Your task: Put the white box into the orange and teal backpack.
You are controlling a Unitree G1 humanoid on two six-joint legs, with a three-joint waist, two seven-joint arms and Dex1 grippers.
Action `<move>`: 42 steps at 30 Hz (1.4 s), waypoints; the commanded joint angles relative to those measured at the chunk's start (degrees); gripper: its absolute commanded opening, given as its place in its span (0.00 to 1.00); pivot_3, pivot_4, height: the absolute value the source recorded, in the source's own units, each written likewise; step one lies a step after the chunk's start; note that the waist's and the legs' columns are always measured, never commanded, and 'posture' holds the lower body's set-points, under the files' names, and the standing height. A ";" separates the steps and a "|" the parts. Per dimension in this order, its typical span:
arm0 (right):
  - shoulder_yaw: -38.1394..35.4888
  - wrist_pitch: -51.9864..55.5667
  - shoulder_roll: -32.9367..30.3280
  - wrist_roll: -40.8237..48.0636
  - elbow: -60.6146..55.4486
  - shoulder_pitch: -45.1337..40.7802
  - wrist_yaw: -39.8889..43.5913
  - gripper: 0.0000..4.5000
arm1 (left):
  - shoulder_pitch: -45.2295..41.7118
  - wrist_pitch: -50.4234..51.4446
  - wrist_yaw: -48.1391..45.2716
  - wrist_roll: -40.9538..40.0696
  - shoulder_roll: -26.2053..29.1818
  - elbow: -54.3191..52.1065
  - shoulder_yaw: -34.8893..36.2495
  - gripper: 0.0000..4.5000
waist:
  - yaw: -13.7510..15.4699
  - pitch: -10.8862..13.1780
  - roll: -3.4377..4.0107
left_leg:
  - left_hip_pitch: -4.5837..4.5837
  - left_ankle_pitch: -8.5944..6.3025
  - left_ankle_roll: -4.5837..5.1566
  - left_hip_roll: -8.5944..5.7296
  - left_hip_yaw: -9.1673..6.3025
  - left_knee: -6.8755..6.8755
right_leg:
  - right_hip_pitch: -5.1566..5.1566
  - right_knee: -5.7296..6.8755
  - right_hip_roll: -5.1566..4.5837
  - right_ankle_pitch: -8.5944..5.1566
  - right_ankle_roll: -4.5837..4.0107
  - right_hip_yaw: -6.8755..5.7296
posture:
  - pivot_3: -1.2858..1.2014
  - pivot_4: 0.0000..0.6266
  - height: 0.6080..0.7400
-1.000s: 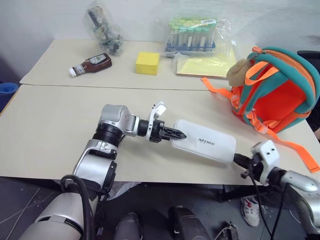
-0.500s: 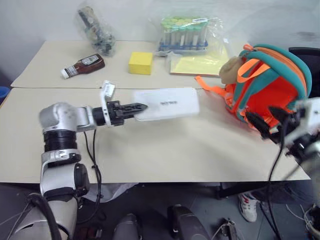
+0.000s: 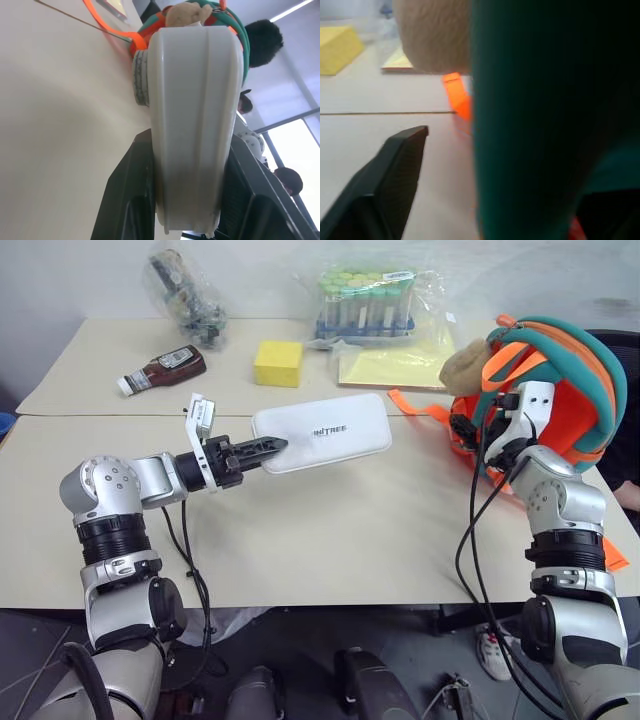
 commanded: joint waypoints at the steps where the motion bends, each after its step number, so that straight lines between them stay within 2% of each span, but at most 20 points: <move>1: -0.34 -3.85 -1.28 0.18 -2.03 -0.09 5.66 0.58 | 0.01 -1.99 0.19 -3.44 0.33 -3.96 2.01 0.27 | -0.16 0.01 0.01 | 0.00 0.00 -0.01 0.00 0.02 0.00 | 0.00 0.01 0.00 0.00 0.00 -0.01 | 0.52 0.24 1.00; 5: 0.40 -0.53 -2.76 2.50 -9.31 2.89 13.18 0.29 | 0.54 -4.89 -0.67 -4.13 1.39 -4.71 1.23 0.27 | -0.24 0.02 0.03 | 0.04 0.03 -0.07 0.02 0.03 0.02 | 0.00 0.10 0.02 0.00 0.00 -0.08 | 0.52 0.24 1.00; 8: 1.14 5.94 -4.09 7.37 -19.91 6.77 19.14 0.05 | -1.28 -6.13 -1.40 -5.10 2.82 -2.35 2.14 0.27 | -0.15 0.04 0.07 | 0.04 0.05 -0.10 0.04 0.00 0.02 | 0.00 0.11 0.04 0.00 0.00 -0.08 | 0.52 0.24 1.00; 9: 1.49 9.75 -5.16 10.54 -25.68 8.79 21.50 0.01 | -1.73 -7.48 -2.88 -5.14 3.93 -1.86 1.43 0.27 | -0.13 0.07 0.11 | 0.04 0.05 -0.12 0.05 0.00 0.01 | 0.00 0.11 0.05 0.00 0.00 -0.08 | 0.52 0.24 1.00; 12: 0.37 21.11 -8.94 21.45 -40.31 13.89 26.21 0.01 | -3.26 -11.40 -7.42 -4.95 7.18 0.19 -0.92 0.27 | -0.01 0.15 0.24 | 0.04 0.04 -0.18 0.09 -0.01 -0.01 | -0.02 0.11 0.11 0.00 -0.01 -0.13 | 0.52 0.24 1.00; 15: -3.57 30.28 -15.82 33.22 -51.19 18.51 30.68 0.01 | -5.93 -14.46 -11.38 -4.35 10.27 4.40 -2.77 0.27 | 0.30 0.22 0.34 | 0.03 0.04 -0.17 0.08 -0.01 -0.01 | -0.02 0.08 0.10 -0.01 -0.02 -0.19 | 0.52 0.24 1.00; 18: -9.98 36.71 -22.02 45.95 -57.52 23.35 33.69 0.01 | -8.22 -16.82 -15.65 -4.66 12.46 6.89 -4.42 0.27 | 0.39 0.22 0.33 | 0.02 0.02 -0.14 0.06 -0.01 0.01 | -0.01 0.03 0.09 -0.01 -0.02 -0.26 | 0.52 0.24 1.00; 21: -15.00 39.90 -26.62 52.24 -59.98 28.50 34.36 0.01 | -8.17 -18.51 -22.25 -6.09 14.32 5.37 -6.57 0.27 | 0.41 0.23 0.29 | 0.01 0.00 -0.09 0.05 -0.02 0.00 | 0.01 -0.02 0.08 -0.01 -0.02 -0.22 | 0.52 0.24 1.00; 27: -22.57 42.09 -30.83 57.97 -59.19 36.26 33.56 0.01 | -5.50 -20.13 -33.53 -8.50 16.00 -0.88 -12.01 0.27 | 0.42 0.24 0.26 | -0.04 -0.01 -0.01 0.01 -0.06 0.05 | 0.01 -0.02 0.02 -0.02 -0.01 -0.01 | 0.52 0.24 1.00; 30: -23.34 40.78 -31.59 56.03 -58.02 37.56 31.67 0.01 | -3.90 -23.33 -37.12 -6.85 16.49 -3.72 -16.44 0.27 | 0.44 0.24 0.26 | -0.04 0.00 -0.01 0.02 -0.11 0.06 | 0.02 -0.02 0.03 -0.02 0.00 0.04 | 0.52 0.24 1.00; 32: -23.04 40.09 -31.46 55.52 -57.31 37.83 30.98 0.01 | -2.32 -37.08 -36.65 2.63 14.46 -3.39 -23.43 0.27 | 0.54 0.24 0.25 | -0.03 0.01 0.01 0.01 -0.12 0.07 | 0.04 0.00 0.02 -0.02 0.00 0.05 | 0.52 0.24 1.00; 35: -23.15 39.61 -31.16 56.44 -57.77 38.50 31.03 0.01 | -4.43 -49.64 -32.67 9.85 9.84 0.56 -27.22 0.27 | 1.48 0.24 0.24 | 0.03 0.03 0.07 -0.04 -0.16 0.10 | 0.17 -0.07 0.00 -0.01 0.01 0.05 | 0.52 0.24 1.00; 39: -23.81 39.10 -30.79 56.52 -58.97 41.11 31.43 0.01 | -10.54 -44.86 -34.91 4.25 8.06 4.57 -23.61 0.27 | 2.30 0.32 0.09 | -0.20 -0.05 0.24 -0.05 -0.23 0.20 | 0.12 -0.19 0.00 0.03 0.08 0.04 | 0.52 0.24 1.00; 42: -25.77 38.87 -30.77 56.68 -59.10 43.77 32.18 0.01 | -12.13 -37.22 -40.57 -0.23 12.39 6.60 -21.49 0.27 | 1.98 0.31 0.11 | -0.63 -0.11 0.35 -0.06 -0.25 0.25 | -0.22 -0.22 -0.01 0.03 0.17 -0.01 | 0.52 0.24 1.00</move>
